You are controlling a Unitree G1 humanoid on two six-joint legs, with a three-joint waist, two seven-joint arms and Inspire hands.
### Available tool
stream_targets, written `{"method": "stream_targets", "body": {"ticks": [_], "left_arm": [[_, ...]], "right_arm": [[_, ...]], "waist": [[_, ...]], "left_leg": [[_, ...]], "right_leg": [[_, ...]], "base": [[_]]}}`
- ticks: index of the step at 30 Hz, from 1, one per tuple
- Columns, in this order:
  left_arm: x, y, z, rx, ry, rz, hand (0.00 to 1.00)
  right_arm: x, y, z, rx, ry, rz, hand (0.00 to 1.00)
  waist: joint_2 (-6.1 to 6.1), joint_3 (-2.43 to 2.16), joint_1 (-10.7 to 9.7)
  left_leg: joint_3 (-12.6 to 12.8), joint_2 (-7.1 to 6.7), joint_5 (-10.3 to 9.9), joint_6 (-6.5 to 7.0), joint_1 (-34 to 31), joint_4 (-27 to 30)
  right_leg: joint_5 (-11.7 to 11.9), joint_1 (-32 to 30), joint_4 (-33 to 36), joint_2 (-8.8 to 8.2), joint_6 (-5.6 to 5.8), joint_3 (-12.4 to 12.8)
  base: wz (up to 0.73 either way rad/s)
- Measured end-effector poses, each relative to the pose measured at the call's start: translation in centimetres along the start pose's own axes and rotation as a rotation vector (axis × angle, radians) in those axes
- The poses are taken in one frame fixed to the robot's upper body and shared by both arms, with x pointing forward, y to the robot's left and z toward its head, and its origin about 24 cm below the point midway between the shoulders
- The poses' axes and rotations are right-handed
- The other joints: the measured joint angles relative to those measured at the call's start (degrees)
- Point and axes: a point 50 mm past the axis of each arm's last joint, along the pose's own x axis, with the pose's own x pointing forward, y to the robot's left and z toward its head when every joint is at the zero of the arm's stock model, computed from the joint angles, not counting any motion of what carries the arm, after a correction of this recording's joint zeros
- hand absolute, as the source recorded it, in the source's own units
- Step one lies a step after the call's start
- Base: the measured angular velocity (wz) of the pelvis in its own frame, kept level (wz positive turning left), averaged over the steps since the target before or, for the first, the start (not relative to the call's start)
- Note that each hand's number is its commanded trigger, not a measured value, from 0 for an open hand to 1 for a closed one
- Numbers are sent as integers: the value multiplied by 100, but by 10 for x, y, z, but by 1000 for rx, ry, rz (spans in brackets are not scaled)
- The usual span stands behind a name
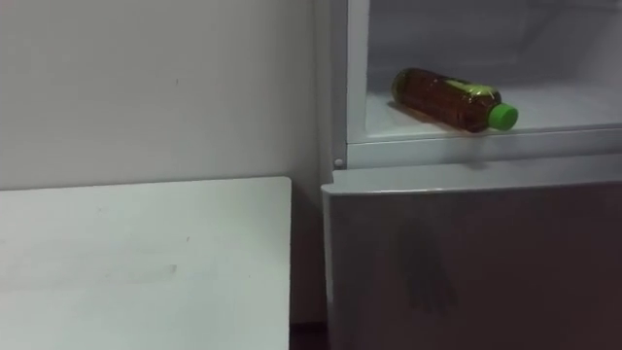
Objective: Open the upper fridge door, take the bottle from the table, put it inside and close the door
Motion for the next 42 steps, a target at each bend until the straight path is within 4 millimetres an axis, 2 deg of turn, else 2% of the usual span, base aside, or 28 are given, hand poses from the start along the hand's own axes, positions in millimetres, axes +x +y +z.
{"method": "stream_targets", "body": {"ticks": [3, 8, 13, 19, 22, 28, 38, 40, 42], "left_arm": [[-1, 0, -2, -14, 4, 17, 0], [-2, 1, -9, -16, 22, 35, 0], [-2, 4, -8, -38, 23, 56, 0], [-1, 11, -8, -46, 22, 85, 0], [-1, 16, -10, -71, 28, 102, 0], [-1, 24, -15, -100, 44, 126, 0], [-2, 33, -13, -140, 27, 145, 0], [-3, 35, -18, -162, 34, 153, 0], [-5, 39, -22, -178, 35, 170, 0]], "right_arm": [[-6, -19, -2, -4, 11, -122, 0], [-17, -37, 5, -2, -19, -261, 0], [-31, -66, 14, -11, -53, -465, 0], [-43, -81, 19, 10, -86, -622, 0], [-48, -87, 23, 17, -105, -684, 0], [-55, -93, 43, 5, -186, -783, 0], [-51, -91, 70, 55, -302, -870, 0], [-50, -89, 80, 61, -341, -890, 0], [-50, -87, 90, 74, -376, -900, 0]], "waist": [[-44, 12, -71], [-60, 16, -204], [-111, 19, -282], [-212, 35, -436], [-265, 42, -478], [-272, 40, -612], [-252, 46, -699], [-301, 25, -712], [-331, 35, -727]], "left_leg": [[1, 0, -1, -1, 25, -10], [16, -4, -2, -1, 72, -52], [31, -4, -2, -1, 74, -50], [42, 0, -4, -4, 79, -63], [75, 0, -4, -4, 89, -96], [135, -2, -4, -4, 83, -125], [135, -2, -6, -9, 146, -176], [133, -4, -6, -8, 153, -185], [133, -13, -6, -9, 166, -196]], "right_leg": [[-1, 19, -8, 3, 2, 12], [-3, 38, -8, 4, 4, 12], [-9, 34, 6, 0, 8, 15], [-17, 23, 10, 12, 7, 33], [-16, 6, 9, 12, 7, 54], [-14, -45, 6, 17, 9, 109], [-20, -45, 26, 32, 8, 183], [-33, -57, 46, 31, 9, 186], [-90, -84, 129, 17, 9, 188]], "base": [[0], [-1], [0], [0], [-4], [-6], [-3], [0], [0]]}}
